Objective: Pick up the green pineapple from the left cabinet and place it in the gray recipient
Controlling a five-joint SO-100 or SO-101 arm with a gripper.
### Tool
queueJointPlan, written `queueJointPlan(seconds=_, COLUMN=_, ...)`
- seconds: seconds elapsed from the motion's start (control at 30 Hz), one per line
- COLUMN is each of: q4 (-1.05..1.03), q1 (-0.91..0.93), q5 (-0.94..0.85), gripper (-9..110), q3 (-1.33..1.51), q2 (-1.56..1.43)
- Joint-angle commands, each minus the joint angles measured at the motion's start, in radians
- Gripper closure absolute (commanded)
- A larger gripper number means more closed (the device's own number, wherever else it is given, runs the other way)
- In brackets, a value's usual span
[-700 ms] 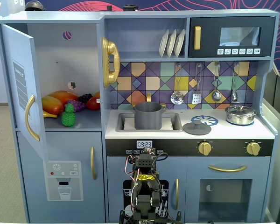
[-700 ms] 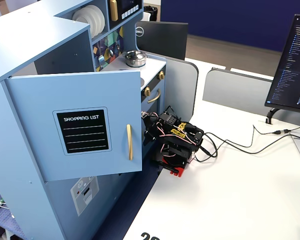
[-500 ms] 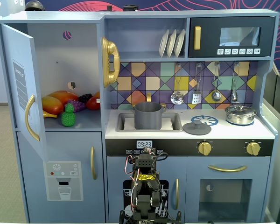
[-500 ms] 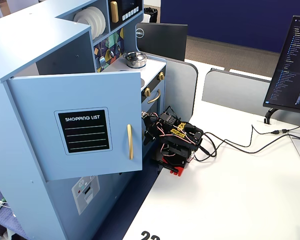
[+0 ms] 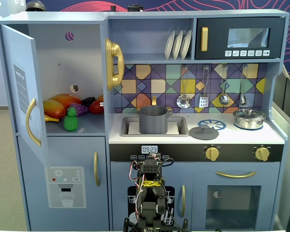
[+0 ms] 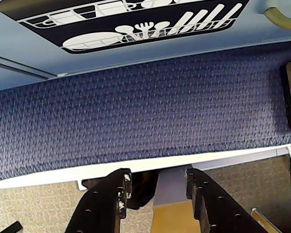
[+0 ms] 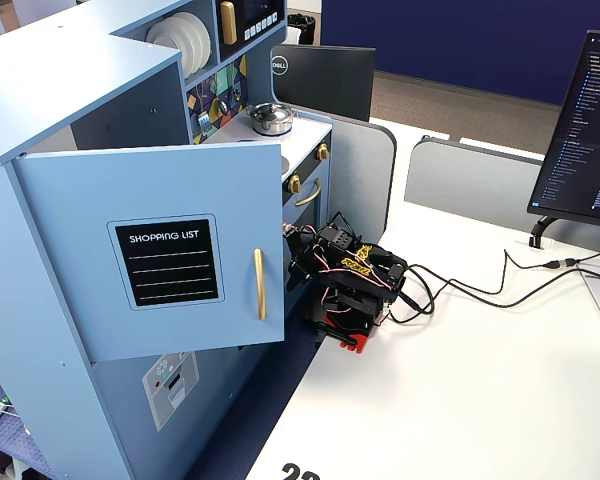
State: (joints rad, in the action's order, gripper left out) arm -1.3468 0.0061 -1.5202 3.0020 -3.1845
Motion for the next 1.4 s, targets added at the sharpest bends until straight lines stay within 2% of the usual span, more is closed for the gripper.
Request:
queueJointPlan(seconds=0.0, q4=-0.184, q1=0.009, q5=-0.035, gripper=92, q3=0.000, q2=0.006)
queueJointPlan(seconds=0.07, q4=-0.184, q1=-0.020, q5=-0.028, gripper=94, q3=0.000, q2=0.006)
queueJointPlan(seconds=0.1, q4=-0.184, q1=-0.023, q5=-0.014, gripper=100, q3=0.000, q2=0.006)
queueJointPlan(seconds=0.13, q4=-0.184, q1=-0.020, q5=-0.014, gripper=101, q3=0.000, q2=0.006)
queueJointPlan(seconds=0.2, q4=-0.176, q1=-0.032, q5=-0.071, gripper=101, q3=0.000, q2=0.006)
queueJointPlan(seconds=0.27, q4=-0.097, q1=-0.120, q5=-0.123, gripper=101, q3=-0.018, q2=0.008)
queueJointPlan(seconds=0.37, q4=0.183, q1=-0.356, q5=0.055, gripper=100, q3=-0.137, q2=0.057)
queueJointPlan(seconds=0.53, q4=0.776, q1=-0.678, q5=0.035, gripper=95, q3=-0.313, q2=0.206)
queueJointPlan(seconds=0.6, q4=0.905, q1=-0.749, q5=0.012, gripper=91, q3=-0.403, q2=0.287)
queueJointPlan(seconds=0.8, q4=0.977, q1=-0.750, q5=0.000, gripper=74, q3=-0.675, q2=0.506)
queueJointPlan(seconds=1.0, q4=1.169, q1=-0.727, q5=0.008, gripper=61, q3=-0.758, q2=0.643)
queueJointPlan(seconds=1.37, q4=1.451, q1=-0.779, q5=-0.083, gripper=58, q3=-0.811, q2=0.873)
